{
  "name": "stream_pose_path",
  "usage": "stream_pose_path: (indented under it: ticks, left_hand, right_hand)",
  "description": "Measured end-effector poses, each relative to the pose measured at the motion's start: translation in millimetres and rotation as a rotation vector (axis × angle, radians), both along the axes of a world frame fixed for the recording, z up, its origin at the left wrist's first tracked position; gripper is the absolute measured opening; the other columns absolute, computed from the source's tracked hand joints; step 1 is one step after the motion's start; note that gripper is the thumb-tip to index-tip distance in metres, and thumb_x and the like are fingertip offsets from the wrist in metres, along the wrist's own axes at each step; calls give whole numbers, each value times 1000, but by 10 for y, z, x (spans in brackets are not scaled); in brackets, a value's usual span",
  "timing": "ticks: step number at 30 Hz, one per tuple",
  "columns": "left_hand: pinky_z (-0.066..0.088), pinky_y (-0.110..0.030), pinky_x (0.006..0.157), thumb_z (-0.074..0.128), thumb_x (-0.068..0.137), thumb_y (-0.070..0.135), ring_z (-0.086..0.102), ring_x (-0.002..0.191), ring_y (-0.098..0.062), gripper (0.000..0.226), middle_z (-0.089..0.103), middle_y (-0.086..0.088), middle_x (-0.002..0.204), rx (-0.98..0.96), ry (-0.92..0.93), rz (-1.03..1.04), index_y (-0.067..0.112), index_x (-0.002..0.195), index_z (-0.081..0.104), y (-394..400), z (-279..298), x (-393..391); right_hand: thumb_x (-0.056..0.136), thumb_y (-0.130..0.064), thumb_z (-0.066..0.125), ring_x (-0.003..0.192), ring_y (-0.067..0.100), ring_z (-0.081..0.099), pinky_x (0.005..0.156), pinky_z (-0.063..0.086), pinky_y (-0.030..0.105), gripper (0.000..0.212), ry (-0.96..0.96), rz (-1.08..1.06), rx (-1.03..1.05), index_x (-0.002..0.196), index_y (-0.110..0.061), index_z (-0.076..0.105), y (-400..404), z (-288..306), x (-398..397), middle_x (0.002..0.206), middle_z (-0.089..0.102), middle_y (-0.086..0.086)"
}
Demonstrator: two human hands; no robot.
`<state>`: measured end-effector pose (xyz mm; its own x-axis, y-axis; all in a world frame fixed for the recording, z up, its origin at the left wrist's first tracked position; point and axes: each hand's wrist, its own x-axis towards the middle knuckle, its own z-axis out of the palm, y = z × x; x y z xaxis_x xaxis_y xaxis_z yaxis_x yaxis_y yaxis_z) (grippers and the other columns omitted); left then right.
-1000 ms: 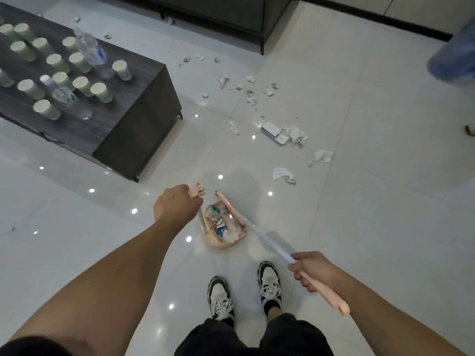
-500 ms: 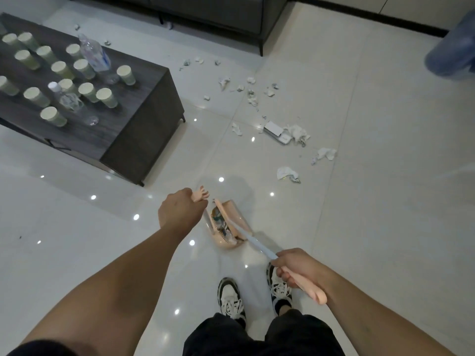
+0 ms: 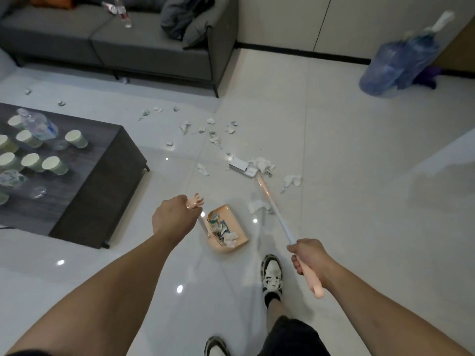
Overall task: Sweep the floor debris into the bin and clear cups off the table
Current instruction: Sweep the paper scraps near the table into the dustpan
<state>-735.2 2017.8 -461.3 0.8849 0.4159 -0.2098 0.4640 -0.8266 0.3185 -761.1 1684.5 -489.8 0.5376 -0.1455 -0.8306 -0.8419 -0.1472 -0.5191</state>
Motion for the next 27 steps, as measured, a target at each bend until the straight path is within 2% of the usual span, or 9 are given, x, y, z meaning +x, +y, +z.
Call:
stream_pose_path:
  ticks: [4,8,11,14,19,23,25,27]
  left_hand:
    - [36,-25,50,57,80,52,56,59,-14,28,59,6,62,7,41,5,25,71,56,-290,-76,682]
    - [33,-25,48,57,81,51,57,57,-15,29,60,4,61,9,88,22,24,69,55,-515,-146,1217]
    - [36,-26,50,56,79,50,58,59,-17,29,60,3,62,24,146,45,23,68,55,-683,-225,1567]
    - [41,-27,53,55,81,51,58,60,-19,30,60,2,63,49,178,32,23,70,53,-780,-347,1796]
    - [36,-26,51,53,81,53,55,59,-18,31,59,2,65,87,169,15,23,71,53,-767,-376,2116]
    - [39,-27,54,53,82,50,55,61,-19,28,58,1,66,78,183,9,23,72,52,-774,-376,2182]
    - [42,-29,57,52,82,48,56,63,-22,26,58,1,68,65,180,-3,23,74,53,-789,-384,2174]
    - [44,-29,59,53,82,46,58,66,-23,25,58,0,69,45,174,-15,22,75,54,-785,-381,2168]
  right_hand:
    - [85,1,65,32,19,43,40,41,24,7,-19,-46,-98,84,1,58,-363,-207,899,42,50,8]
    - [86,2,59,30,19,44,37,40,22,8,-22,-65,-188,79,1,56,-711,-391,1706,51,52,13]
    - [87,0,57,35,21,48,37,40,22,11,19,-28,-241,77,0,54,-934,-525,2220,52,54,14]
    - [88,-1,56,41,23,51,44,41,26,10,86,63,-263,79,3,55,-1059,-646,2525,54,56,15]
    - [90,2,48,47,25,53,43,45,26,5,207,251,-263,93,2,51,-884,-716,2324,78,57,22]
    - [89,5,44,47,27,54,43,46,27,11,250,371,-264,95,0,51,-609,-609,1917,85,57,24]
    - [88,3,45,56,30,58,48,49,29,15,259,456,-271,101,0,53,-500,-549,1730,90,60,24]
    - [90,1,46,70,30,58,61,48,31,14,245,556,-280,101,2,53,-390,-488,1573,94,59,21]
